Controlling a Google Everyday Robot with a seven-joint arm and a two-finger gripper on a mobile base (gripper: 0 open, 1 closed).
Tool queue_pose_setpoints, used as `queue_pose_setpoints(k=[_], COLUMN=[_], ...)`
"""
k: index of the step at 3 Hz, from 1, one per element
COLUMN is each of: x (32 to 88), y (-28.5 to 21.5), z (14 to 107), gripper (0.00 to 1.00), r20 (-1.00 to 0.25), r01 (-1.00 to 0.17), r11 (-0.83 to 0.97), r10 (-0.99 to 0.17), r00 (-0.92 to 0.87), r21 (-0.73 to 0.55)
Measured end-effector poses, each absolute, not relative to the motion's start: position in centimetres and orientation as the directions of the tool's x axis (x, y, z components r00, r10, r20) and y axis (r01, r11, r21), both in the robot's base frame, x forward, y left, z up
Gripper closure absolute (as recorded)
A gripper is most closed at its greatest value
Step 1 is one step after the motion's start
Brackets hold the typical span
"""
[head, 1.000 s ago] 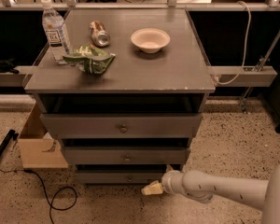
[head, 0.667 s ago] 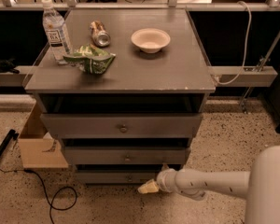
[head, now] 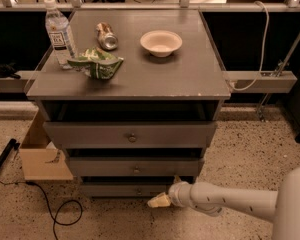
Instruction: Open bottom drawer
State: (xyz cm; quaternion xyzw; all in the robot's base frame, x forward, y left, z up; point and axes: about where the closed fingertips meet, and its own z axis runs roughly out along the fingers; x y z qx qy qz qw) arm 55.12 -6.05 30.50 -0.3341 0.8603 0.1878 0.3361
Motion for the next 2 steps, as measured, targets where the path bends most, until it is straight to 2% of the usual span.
queue_pose_setpoints(k=[2], x=[52.0], y=[-7.4], z=[30.0], gripper=[0.00], r20=[-0.745], r01=[-0.649], r11=[0.719], r10=[-0.285], r00=[-0.603], r21=[0.250])
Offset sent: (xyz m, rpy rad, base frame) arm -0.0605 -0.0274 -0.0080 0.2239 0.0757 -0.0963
